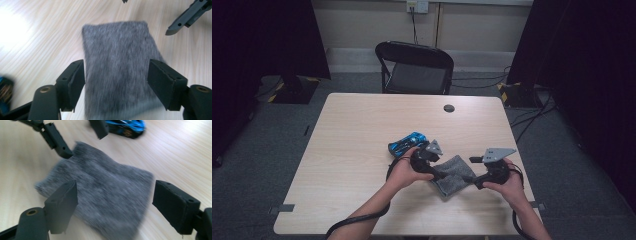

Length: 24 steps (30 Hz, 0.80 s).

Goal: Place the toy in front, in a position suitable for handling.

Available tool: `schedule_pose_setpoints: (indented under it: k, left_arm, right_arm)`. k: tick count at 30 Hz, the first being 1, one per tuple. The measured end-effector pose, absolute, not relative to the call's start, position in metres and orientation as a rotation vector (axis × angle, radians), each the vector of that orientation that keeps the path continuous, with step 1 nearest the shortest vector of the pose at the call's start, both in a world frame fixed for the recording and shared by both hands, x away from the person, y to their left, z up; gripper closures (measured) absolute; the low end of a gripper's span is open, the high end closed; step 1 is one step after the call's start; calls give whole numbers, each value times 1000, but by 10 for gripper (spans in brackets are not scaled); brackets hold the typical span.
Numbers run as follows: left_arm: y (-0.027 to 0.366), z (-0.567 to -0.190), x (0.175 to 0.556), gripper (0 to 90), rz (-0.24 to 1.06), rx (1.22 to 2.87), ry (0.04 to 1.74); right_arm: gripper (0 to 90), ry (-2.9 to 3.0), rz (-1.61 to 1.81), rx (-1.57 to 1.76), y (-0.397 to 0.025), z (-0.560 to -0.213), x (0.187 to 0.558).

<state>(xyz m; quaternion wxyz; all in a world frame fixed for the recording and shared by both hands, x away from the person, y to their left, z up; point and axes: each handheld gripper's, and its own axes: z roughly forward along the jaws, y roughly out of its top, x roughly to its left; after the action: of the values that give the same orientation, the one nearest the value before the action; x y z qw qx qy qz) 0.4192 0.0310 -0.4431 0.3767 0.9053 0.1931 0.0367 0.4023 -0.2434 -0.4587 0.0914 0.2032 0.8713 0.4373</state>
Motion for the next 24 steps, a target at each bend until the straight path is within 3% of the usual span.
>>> schedule_pose_setpoints:
  k: [12, 20, 24]
  left_arm:
    - [99, -444, 414, 252, 159, 2257, 640]
    - [142, -436, 424, 181, 368, 2197, 738]
    - [159, -444, 435, 171, 387, 2182, 797]
  right_arm:
    - [192, 2745, 1162, 421, -194, -473, 415]
    - [196, 2765, 1085, 454, -189, -492, 411]
    - [225, 2751, 1094, 485, -190, -494, 409]
